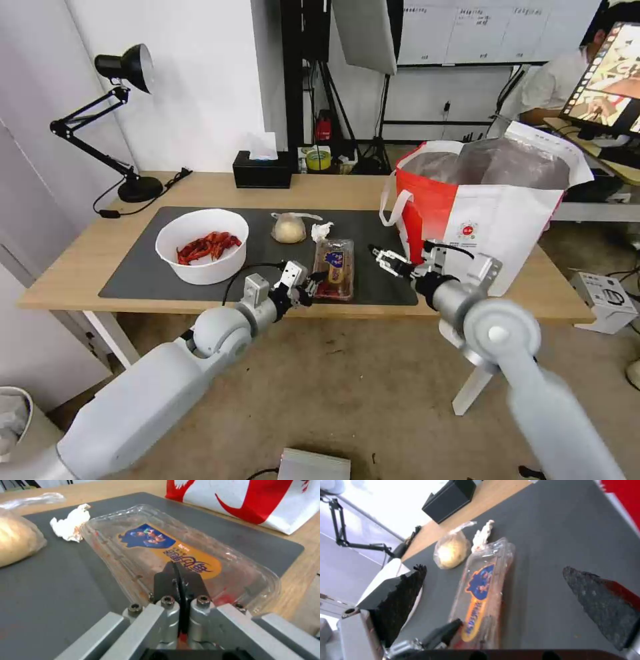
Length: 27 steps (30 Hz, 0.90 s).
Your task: Pick up the trash from the table and place it into the takeout bag.
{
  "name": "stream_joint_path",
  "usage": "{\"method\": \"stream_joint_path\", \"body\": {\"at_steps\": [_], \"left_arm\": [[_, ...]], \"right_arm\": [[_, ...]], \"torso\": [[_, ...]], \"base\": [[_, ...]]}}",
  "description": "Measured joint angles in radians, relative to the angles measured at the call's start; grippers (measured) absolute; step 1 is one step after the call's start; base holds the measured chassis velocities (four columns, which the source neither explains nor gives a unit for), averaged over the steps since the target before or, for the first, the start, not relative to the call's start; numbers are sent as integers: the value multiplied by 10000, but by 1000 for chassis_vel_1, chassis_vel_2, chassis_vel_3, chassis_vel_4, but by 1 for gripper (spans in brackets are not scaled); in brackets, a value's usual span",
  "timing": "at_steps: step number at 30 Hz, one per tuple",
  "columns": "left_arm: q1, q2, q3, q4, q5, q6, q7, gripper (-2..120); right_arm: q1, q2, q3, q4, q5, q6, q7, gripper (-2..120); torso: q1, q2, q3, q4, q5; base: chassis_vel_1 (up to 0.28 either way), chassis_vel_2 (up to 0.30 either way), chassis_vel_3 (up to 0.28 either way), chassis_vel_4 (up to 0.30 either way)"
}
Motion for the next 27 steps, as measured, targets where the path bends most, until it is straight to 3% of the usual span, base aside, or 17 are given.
{"method": "stream_joint_path", "body": {"at_steps": [18, 27], "left_arm": [[10, -44, 34, 46, -15, -61, -24, 0], [-27, -42, 72, 40, -64, -104, -62, 0]], "right_arm": [[1409, 517, -874, -1417, 1030, -271, 679, 100], [2004, 833, -1199, -1986, 1645, -767, 1756, 100]], "torso": [[0, 0, 0, 0, 0], [0, 1, 0, 0, 0]], "base": [[0, 0, 0, 0], [0, 0, 0, 0]]}}
